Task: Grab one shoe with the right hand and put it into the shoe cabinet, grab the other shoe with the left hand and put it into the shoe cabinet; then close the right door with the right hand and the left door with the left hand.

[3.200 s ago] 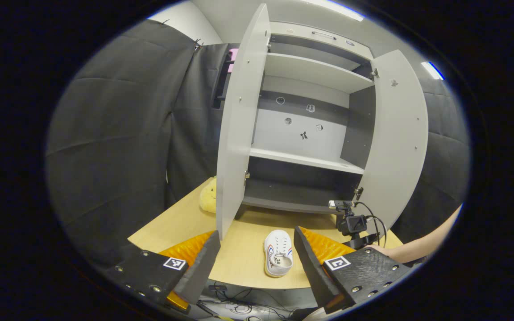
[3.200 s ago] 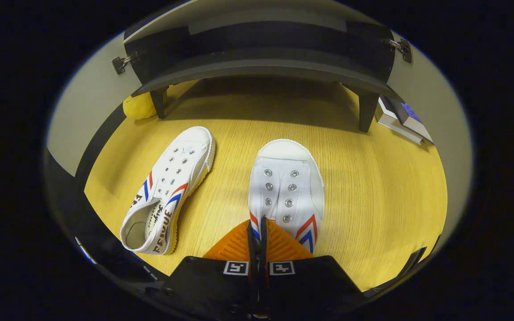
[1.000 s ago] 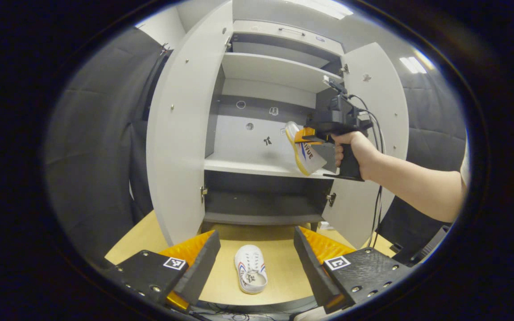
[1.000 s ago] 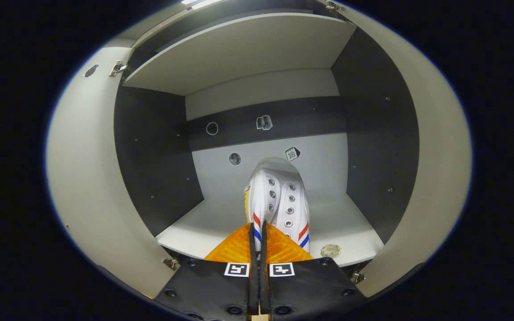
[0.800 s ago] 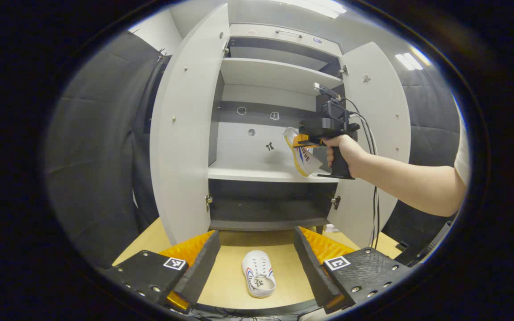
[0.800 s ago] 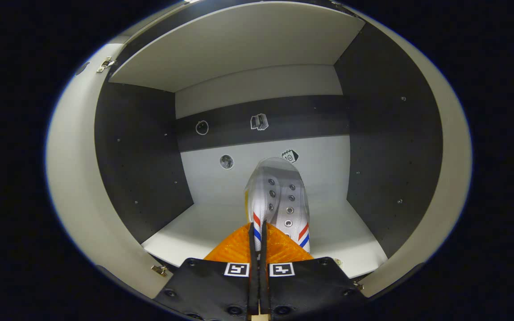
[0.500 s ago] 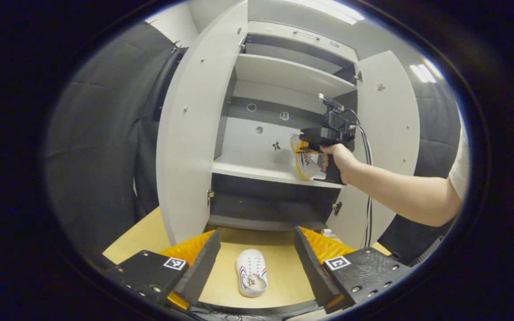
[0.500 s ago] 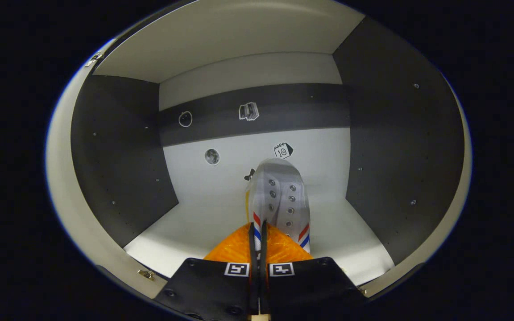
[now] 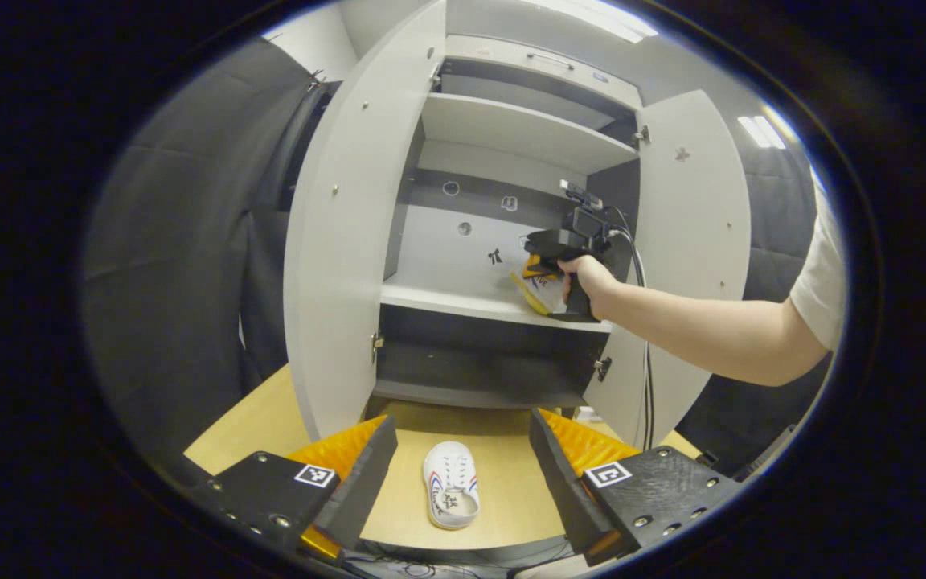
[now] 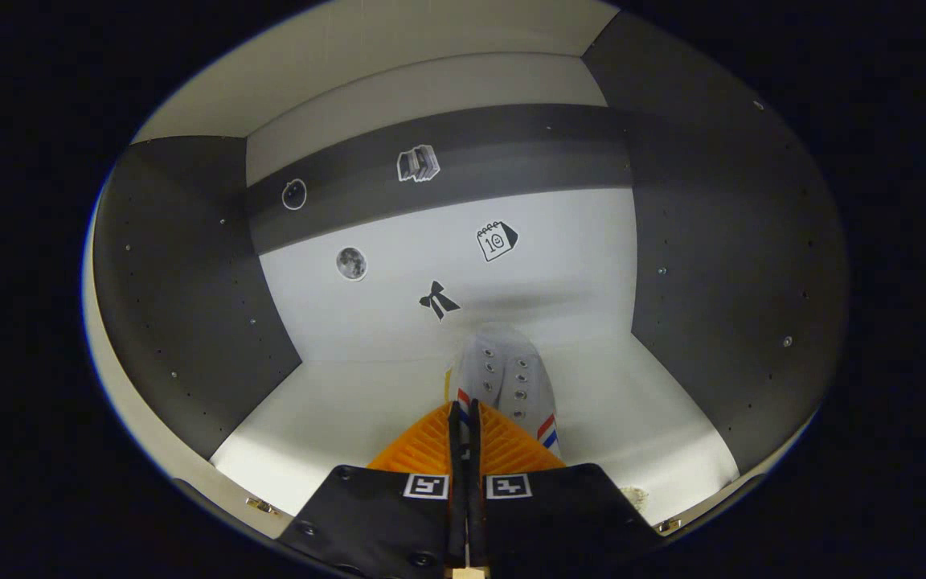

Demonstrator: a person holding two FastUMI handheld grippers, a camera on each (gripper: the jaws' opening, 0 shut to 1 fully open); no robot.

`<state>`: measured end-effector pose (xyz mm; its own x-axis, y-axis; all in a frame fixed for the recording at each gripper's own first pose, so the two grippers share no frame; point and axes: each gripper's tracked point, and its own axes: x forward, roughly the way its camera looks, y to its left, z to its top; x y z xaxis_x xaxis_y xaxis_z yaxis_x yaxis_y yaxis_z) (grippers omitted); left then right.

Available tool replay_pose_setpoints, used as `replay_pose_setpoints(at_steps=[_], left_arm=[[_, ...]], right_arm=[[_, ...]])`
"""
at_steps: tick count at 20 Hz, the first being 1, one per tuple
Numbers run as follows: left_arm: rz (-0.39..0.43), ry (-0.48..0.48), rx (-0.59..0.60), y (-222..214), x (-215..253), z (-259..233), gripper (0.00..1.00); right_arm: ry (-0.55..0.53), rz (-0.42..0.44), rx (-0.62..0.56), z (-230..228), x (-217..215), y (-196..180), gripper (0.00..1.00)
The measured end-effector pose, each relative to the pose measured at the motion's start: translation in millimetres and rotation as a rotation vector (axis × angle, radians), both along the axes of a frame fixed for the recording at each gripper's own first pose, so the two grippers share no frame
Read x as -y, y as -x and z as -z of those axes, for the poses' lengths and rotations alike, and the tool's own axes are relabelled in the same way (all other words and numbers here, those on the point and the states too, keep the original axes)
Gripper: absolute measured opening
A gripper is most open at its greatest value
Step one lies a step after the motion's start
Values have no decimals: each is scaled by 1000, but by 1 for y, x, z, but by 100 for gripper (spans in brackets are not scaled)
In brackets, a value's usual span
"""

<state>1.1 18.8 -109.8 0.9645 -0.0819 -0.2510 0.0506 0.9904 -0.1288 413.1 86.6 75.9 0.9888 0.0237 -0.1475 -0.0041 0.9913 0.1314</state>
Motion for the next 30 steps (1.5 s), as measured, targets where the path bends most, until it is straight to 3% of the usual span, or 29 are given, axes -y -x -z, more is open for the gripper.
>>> replay_pose_setpoints(at_steps=[3, 7, 10, 14, 17, 18, 19, 22, 23, 24, 30], left_arm=[[-16, 11, -1, 3, 1, -1, 94], [-14, -21, -11, 13, -1, 3, 94], [-17, -31, -25, 19, -3, 10, 94], [-21, -25, -46, 27, -3, 17, 94], [-13, -45, -59, 27, -5, 23, 94], [-11, -52, -62, 27, -5, 25, 94], [-8, -56, -62, 27, -5, 26, 94], [2, -58, -56, 26, -4, 26, 96], [6, -59, -58, 26, -4, 27, 96], [9, -60, -60, 26, -3, 29, 94], [22, -73, -69, 20, -5, 43, 96]], right_arm=[[-15, -21, 10, -3, -4, -1, 7], [-1, 5, 125, -36, 0, 19, 39], [5, 11, 154, -48, 3, 47, 98], [119, 24, 265, -61, 3, 96, 98], [128, -22, 356, -57, -12, 145, 98], [132, -31, 387, -53, -14, 161, 93], [131, -31, 400, -42, -13, 176, 98], [108, -49, 381, -13, -16, 217, 98], [110, -46, 369, -4, -12, 228, 92], [112, -46, 354, 6, -8, 238, 98], [124, -9, 250, 69, 19, 289, 98]])
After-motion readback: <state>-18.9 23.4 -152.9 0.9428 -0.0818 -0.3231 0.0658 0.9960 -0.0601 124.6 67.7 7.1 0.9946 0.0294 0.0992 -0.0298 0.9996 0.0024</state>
